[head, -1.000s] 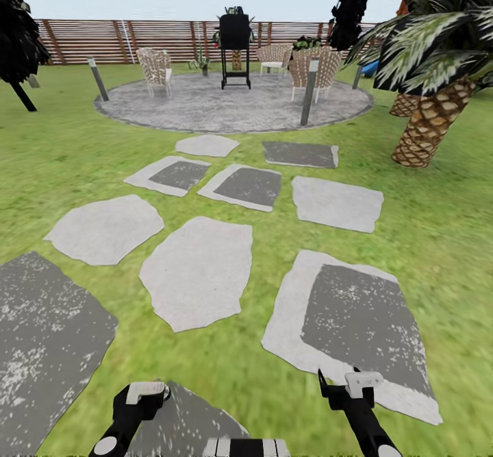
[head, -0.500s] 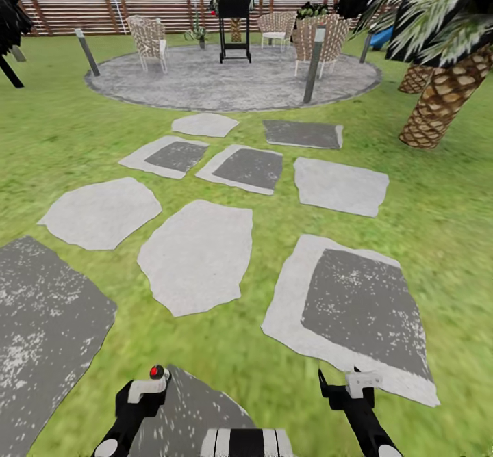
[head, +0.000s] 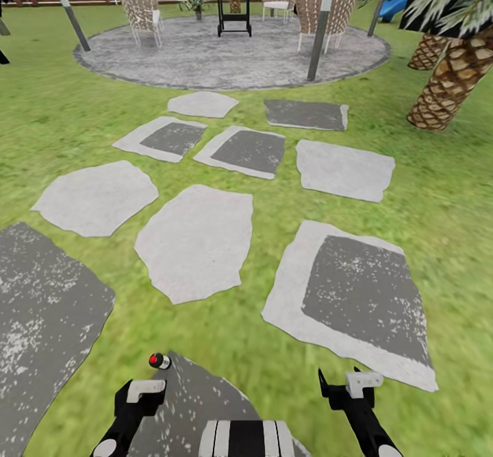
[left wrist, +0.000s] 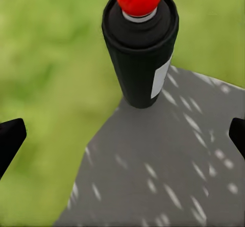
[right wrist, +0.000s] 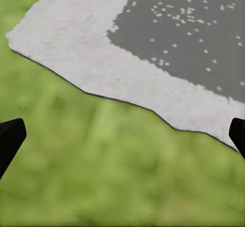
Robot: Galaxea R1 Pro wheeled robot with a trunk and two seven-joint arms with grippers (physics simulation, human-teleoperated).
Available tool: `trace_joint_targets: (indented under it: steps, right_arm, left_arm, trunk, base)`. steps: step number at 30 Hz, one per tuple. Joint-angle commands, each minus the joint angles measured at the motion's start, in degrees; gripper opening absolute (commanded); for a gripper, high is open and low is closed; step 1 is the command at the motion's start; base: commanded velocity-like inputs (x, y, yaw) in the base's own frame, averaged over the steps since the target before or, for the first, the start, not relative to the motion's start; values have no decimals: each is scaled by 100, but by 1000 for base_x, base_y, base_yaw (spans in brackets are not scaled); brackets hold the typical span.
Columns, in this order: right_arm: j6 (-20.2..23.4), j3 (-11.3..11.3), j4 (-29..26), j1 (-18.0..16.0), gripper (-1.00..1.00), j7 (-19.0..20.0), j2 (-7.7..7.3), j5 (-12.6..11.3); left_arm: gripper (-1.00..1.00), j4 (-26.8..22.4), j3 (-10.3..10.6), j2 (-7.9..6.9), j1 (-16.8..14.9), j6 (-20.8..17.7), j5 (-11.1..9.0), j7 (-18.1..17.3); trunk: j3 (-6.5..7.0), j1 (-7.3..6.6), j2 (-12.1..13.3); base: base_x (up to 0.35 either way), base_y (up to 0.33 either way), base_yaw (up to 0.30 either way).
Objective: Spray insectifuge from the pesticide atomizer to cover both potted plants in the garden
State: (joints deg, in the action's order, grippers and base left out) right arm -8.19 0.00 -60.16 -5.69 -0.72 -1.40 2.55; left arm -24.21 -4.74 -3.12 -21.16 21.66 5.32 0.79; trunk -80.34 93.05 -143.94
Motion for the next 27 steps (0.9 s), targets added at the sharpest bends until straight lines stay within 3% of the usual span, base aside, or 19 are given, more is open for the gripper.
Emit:
trace_joint_targets:
  steps: [1,27]
  right_arm:
    - [-12,2,-1,-1,100,-7,-1,27]
    - [-16,0,-31,-3,100,-7,-1,35]
  left_arm:
    - [100,4,-32,0,-3,29,52,4]
    - [100,4,-7,13,-3,34,88,4]
  trunk:
    - [-6,-1,-1]
    - [-9,-1,-1]
  base:
    - [0,0,0]
    - [52,0,0]
